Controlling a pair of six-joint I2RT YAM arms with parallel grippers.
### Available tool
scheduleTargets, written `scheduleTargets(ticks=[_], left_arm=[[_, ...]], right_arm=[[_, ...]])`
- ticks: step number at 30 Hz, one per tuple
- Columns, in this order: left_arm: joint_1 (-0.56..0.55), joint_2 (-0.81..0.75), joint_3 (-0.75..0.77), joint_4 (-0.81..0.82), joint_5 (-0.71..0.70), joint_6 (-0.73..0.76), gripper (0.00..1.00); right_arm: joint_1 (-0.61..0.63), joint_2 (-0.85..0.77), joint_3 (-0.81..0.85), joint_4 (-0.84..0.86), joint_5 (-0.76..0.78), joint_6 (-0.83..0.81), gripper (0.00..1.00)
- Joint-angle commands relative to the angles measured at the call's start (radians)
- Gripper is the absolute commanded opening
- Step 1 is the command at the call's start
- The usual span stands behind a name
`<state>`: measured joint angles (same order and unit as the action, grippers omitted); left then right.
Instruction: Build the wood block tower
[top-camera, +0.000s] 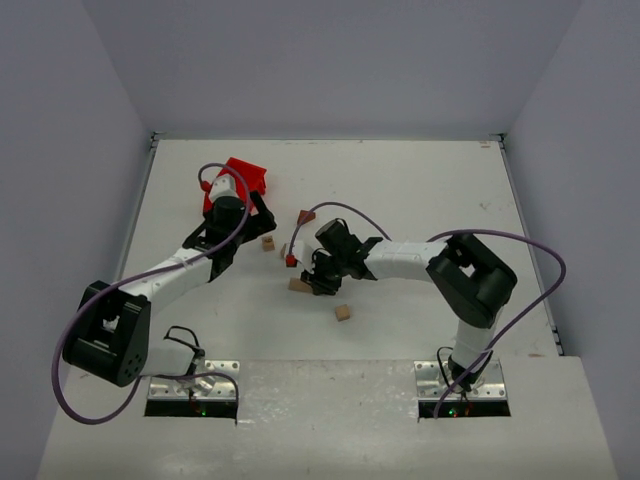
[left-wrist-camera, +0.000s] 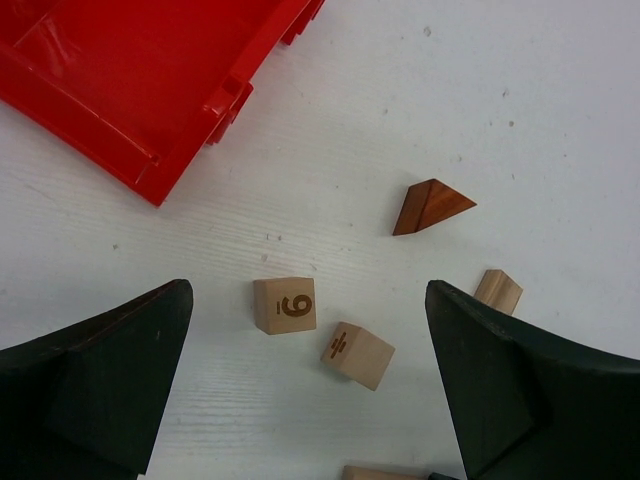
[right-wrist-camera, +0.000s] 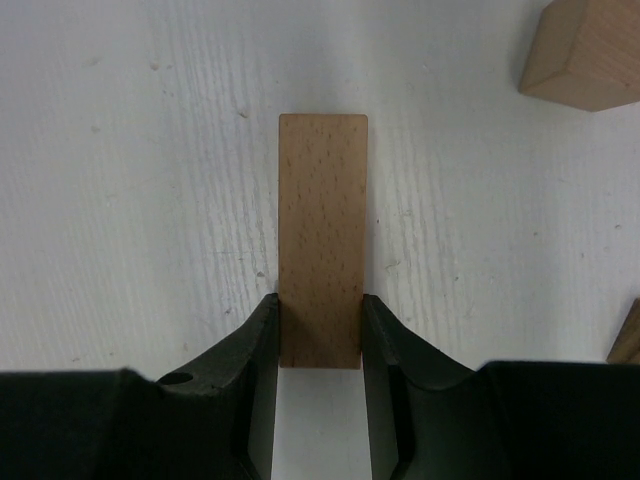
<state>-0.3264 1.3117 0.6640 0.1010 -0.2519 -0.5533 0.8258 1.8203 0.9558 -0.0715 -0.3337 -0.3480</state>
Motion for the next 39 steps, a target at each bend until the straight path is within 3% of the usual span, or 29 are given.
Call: scheduleTargets(ticks=[1,8,13,18,21,27,39], left_arm=[[-0.008,0.026,0.011,0.055,0.025,0.013,1.00],[-0.008,0.061,0.023,0.058,0.049,0.018,1.00],[-0.008,0.070,0.027,0.060,0.058,0.020,1.00],[-0.008,0.060,0.029,0.060,0.041,0.020,1.00],[-0.009,0.051,0.038,0.055,0.023,0.020,1.00],[0.010,0.031,0.066,-0.014,-0.141,-0.030,1.00],[0.038,0.025,0.027,0.020,-0.140,-0.045,1.00]], right_arm=[[0.013,0.029,0.032,0.054,0.031,0.010,0.18],[0.023,0.033,0.006,0.060,0.032,-0.005,0.27],[0.024,0.016,0.013,0.057,0.043,-0.018,0.67],[0.024,-0.016,0.073,0.037,0.082,-0.005,0.82],[0.024,-0.011,0.135,0.025,0.095,0.026,0.83],[0.024,0.054,0.279,-0.010,0.138,0.094,0.87],[0.017,0.267,0.522,-0.076,0.182,0.116,0.85]])
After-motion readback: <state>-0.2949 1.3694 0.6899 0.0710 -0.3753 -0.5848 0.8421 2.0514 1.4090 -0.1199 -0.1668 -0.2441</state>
